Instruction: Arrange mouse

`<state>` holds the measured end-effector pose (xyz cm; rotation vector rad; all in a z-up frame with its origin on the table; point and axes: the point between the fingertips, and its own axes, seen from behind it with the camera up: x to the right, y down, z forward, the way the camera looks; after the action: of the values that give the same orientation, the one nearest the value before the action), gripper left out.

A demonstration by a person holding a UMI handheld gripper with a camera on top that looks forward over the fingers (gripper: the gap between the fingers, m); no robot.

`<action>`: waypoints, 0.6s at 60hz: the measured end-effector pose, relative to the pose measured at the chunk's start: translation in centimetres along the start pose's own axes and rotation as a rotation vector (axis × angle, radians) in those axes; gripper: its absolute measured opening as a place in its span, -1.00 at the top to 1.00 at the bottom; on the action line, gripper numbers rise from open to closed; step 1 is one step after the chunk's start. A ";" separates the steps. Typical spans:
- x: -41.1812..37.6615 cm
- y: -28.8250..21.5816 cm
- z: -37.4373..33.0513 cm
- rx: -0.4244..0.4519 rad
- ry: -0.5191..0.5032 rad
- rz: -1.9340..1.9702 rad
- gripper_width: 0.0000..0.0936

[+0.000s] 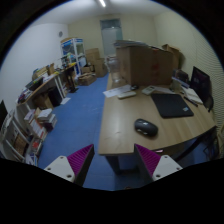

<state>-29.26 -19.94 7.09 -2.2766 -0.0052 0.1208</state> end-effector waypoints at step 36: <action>14.8 -2.5 14.1 0.062 -0.088 -0.182 -0.77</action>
<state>-15.68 -7.01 -1.44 -2.1956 -0.2503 0.1234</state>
